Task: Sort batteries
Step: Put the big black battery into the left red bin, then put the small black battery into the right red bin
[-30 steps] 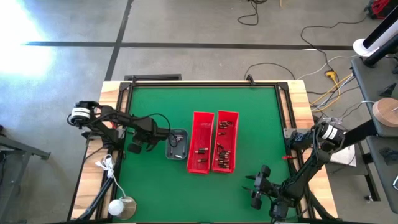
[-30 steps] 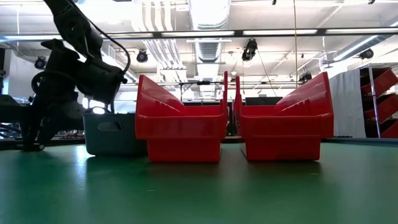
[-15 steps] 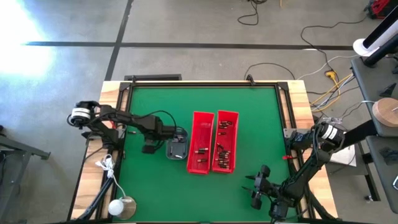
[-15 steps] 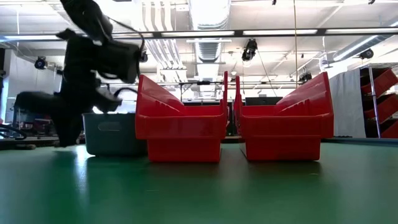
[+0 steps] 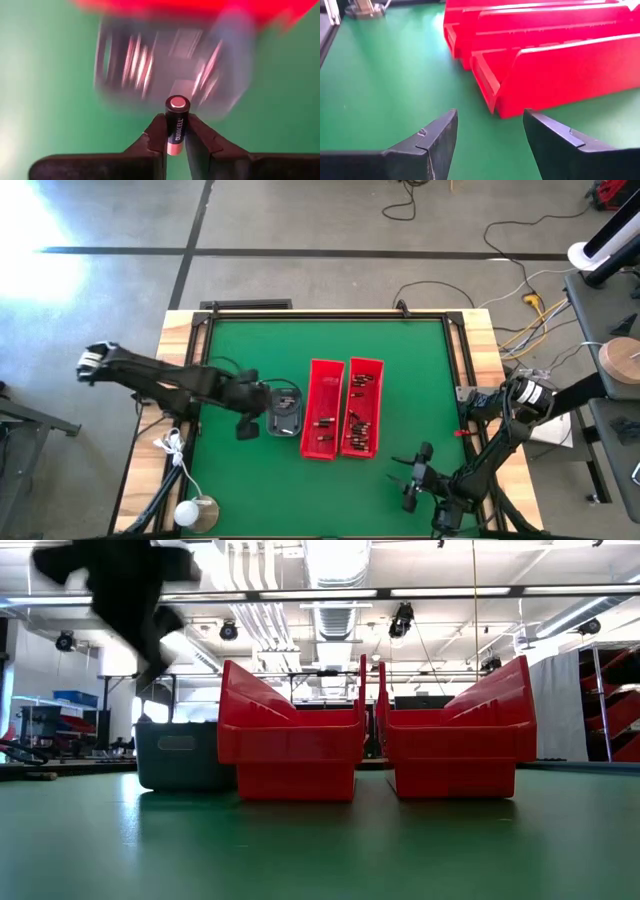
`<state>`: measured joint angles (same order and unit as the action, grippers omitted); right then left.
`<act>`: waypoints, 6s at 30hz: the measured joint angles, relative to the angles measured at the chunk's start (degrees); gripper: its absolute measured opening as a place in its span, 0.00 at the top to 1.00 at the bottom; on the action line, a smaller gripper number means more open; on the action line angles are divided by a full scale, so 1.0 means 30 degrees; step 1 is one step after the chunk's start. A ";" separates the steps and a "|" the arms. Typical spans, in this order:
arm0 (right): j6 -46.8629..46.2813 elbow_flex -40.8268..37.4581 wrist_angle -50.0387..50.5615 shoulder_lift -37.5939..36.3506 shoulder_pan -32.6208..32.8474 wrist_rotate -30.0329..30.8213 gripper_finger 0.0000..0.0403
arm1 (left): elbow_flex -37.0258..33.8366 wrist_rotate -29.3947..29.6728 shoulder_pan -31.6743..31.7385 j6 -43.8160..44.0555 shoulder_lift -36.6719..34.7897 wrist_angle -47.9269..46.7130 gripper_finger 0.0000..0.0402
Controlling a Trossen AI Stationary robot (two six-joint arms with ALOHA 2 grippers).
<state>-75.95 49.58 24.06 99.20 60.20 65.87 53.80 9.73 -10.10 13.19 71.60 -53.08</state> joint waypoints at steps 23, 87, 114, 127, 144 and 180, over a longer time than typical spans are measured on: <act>0.5613 0.2187 -0.1756 0.0000 -0.3584 0.1405 0.46 | -0.4714 0.0005 -0.1985 -0.1785 0.4209 2.9129 0.94; 1.6815 1.1766 0.2173 0.0096 -1.3498 -1.4365 0.89 | -1.0003 0.1627 -0.4340 -0.8329 -0.3516 3.5495 0.72; 1.8900 2.3452 1.5787 1.0330 -1.6361 -2.0109 0.89 | -1.2350 0.1577 -0.5351 -0.7527 -0.6198 3.7040 0.72; 2.0038 2.3088 1.5679 1.1015 -1.6514 -2.1050 0.89 | -1.2197 0.1570 -0.5417 -0.7295 -0.6202 3.7055 0.72; 2.1218 2.3094 1.5538 1.1998 -1.6587 -2.1536 0.85 | -1.2197 0.1570 -0.5570 -0.7227 -0.6187 3.6980 0.72; 1.1595 1.8163 1.8299 0.3088 -0.7758 -0.6427 0.26 | 0.0138 0.2775 -0.1957 1.1359 -0.4326 -0.8544 0.72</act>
<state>-41.16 104.07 78.95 108.46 36.92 46.59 54.22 18.05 -15.97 47.27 58.62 -78.71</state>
